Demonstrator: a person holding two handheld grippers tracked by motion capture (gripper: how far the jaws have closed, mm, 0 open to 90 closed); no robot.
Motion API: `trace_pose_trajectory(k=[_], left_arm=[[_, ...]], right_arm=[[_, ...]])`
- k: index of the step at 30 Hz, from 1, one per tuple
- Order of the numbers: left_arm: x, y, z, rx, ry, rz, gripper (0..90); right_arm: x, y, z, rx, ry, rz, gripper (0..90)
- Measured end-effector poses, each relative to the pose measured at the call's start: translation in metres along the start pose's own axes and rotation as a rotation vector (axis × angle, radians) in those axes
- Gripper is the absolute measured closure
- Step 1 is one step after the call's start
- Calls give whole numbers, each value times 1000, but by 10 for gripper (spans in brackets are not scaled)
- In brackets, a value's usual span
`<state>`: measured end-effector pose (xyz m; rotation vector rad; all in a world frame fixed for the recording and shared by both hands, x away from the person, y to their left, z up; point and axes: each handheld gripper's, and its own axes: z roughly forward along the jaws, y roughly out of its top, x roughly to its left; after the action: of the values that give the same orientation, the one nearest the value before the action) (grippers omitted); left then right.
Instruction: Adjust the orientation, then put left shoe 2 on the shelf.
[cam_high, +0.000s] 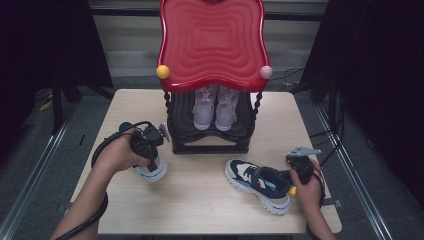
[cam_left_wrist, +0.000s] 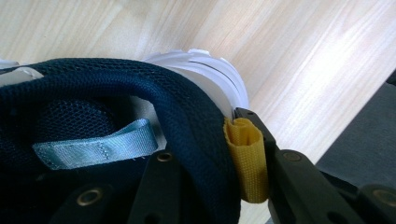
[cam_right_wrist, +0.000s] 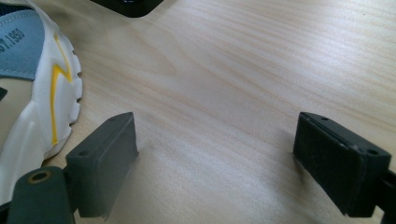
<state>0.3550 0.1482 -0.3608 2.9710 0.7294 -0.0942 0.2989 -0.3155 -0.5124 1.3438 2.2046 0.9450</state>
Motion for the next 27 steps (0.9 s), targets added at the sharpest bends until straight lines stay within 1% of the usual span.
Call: trace_pose_trajectory(k=[2,3,5,6,7,8,9,12,13,15,16,18,20,23,24,27], left_arm=[[0,0,-5,-10,1,4,723],[-1,0,-7,-17,-1,-1,723],[-1,0,-13,-15,5,0,723],[-1,0,-16,-6,11,8,723],[-2,0,-17,-23,8,-15,723],[-1,1,-21,-10,13,4,723],[0,2,-24,-5,16,10,722],[-1,3,-31,-7,19,10,721],[-2,4,-33,-16,19,10,721],[-2,5,-38,-9,23,21,721],[-3,5,-40,-15,22,13,721],[-4,7,-45,-5,34,36,721],[-6,8,-50,-12,34,27,721],[-7,9,-59,-24,40,37,721],[-7,9,-59,-24,40,37,721],[-10,10,-70,-27,51,46,720]], right_arm=[[0,0,0,0,0,0,130],[0,0,0,1,1,1,129],[0,0,0,0,0,0,129],[0,0,0,1,2,2,129],[0,0,0,1,1,1,129],[0,0,0,0,0,1,129],[0,0,0,2,2,3,129],[0,0,0,-1,1,-1,129],[0,0,0,0,0,0,129],[0,0,0,-1,0,3,129],[0,0,0,-1,0,3,129],[0,0,0,0,2,4,129],[0,0,0,-5,-3,-4,129],[0,0,0,-5,-3,-4,129],[0,0,0,-5,-3,-4,129],[-1,0,0,-5,-3,-5,128]])
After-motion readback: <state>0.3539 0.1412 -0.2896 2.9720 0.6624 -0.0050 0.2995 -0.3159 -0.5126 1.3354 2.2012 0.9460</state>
